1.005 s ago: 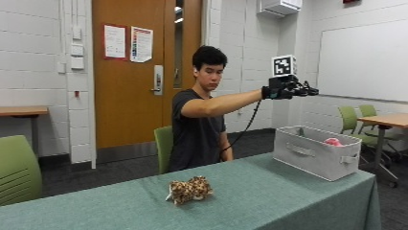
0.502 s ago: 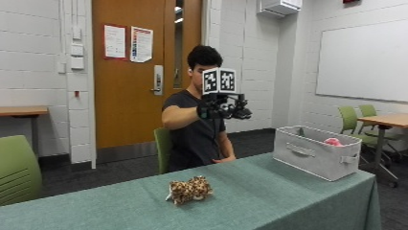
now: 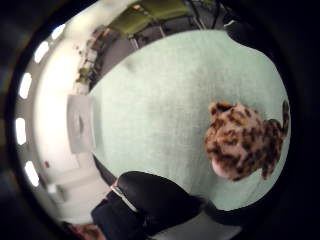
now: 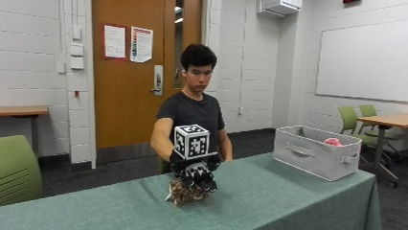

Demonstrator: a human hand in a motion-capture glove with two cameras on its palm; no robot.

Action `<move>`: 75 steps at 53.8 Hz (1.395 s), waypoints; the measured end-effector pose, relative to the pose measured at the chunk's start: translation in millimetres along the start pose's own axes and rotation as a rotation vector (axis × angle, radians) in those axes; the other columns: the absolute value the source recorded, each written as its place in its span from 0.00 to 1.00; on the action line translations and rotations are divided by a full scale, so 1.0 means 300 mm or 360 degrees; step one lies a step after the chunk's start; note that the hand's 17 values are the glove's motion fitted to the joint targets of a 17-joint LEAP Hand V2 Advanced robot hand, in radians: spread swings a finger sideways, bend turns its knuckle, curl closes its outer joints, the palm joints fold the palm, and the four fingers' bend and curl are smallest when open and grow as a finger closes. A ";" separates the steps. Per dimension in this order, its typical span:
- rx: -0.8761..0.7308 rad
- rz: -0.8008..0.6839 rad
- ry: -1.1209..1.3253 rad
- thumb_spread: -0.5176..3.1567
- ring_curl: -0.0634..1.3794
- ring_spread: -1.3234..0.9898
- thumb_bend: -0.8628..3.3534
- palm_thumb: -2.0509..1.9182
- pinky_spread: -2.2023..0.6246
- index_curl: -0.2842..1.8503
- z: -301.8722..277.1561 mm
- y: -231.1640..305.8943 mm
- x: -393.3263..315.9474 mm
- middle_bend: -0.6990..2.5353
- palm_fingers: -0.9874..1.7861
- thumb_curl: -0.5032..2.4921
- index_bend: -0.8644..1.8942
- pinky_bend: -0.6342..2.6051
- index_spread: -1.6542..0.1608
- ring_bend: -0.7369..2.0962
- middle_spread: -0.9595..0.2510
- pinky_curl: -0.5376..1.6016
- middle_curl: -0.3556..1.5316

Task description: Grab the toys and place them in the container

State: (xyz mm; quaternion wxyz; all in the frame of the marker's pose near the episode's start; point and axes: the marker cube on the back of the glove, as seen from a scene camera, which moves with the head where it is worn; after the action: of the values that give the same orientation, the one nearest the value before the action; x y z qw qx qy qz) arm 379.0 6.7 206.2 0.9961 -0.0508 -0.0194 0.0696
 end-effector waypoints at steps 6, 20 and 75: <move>-0.0069 0.0024 -0.0013 0.34 0.23 0.44 0.17 0.47 0.76 0.34 0.082 -0.001 0.028 0.28 0.35 0.22 0.43 0.33 0.78 0.32 0.73 0.38 0.40; -0.0163 0.0017 -0.0025 0.34 0.21 0.45 0.18 0.48 0.76 0.36 0.164 0.059 0.067 0.27 0.34 0.22 0.45 0.32 0.77 0.31 0.73 0.39 0.40; 0.0618 -0.0543 0.0015 0.34 0.41 0.39 0.25 0.67 0.61 0.46 -0.755 0.050 -0.874 0.45 0.80 0.41 0.42 0.42 0.71 0.65 0.46 0.44 0.53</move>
State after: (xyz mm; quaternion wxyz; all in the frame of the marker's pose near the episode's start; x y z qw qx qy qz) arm 128.0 -37.7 -28.7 0.9846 0.1452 -0.0092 -0.0974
